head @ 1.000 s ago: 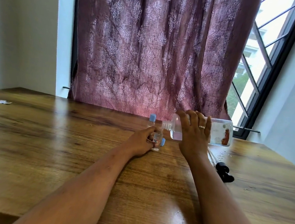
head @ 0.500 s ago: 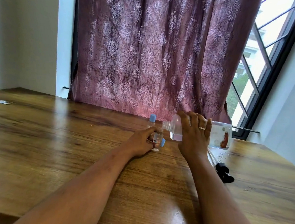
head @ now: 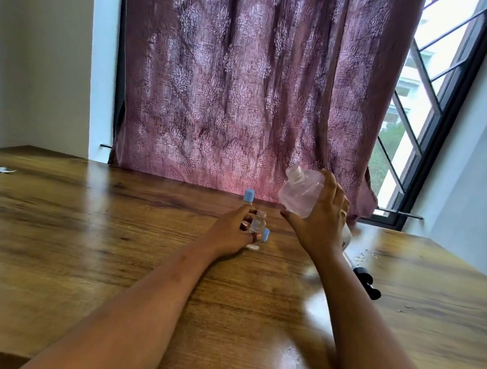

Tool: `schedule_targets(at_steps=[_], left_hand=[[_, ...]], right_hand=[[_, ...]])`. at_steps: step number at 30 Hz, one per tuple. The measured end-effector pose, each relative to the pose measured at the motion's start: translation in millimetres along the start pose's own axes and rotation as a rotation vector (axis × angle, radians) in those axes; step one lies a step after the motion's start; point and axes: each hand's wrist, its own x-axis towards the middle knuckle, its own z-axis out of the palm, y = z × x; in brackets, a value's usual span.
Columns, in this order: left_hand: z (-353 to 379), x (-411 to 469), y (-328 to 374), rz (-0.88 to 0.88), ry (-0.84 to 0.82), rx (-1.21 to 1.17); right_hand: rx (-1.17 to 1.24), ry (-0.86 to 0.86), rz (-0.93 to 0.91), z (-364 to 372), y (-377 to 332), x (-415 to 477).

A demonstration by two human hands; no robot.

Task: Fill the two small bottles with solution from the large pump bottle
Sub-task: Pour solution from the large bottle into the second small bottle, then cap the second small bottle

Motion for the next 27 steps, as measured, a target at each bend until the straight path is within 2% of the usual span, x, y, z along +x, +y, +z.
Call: schedule_targets(at_steps=[6,12,16,27], left_hand=[[1.4,1.0,-3.7,0.013,0.008,0.045],[3.8,2.0,-7.1,0.019,0.001,0.035],[4.6,2.6,-9.2,0.009,-0.003,0.039],[5.4,2.3,-8.9,0.011,0.011,0.08]], right_hand=[[0.221,0.065,0.142,-6.5,4.4,2.9],[0.293,0.123,0.238,-12.8,20.6,4.5],[0.329,0.07,0.264,-12.8,25.9,4.8],[0.151,0.076,0.204,-11.5,25.7,0.9]])
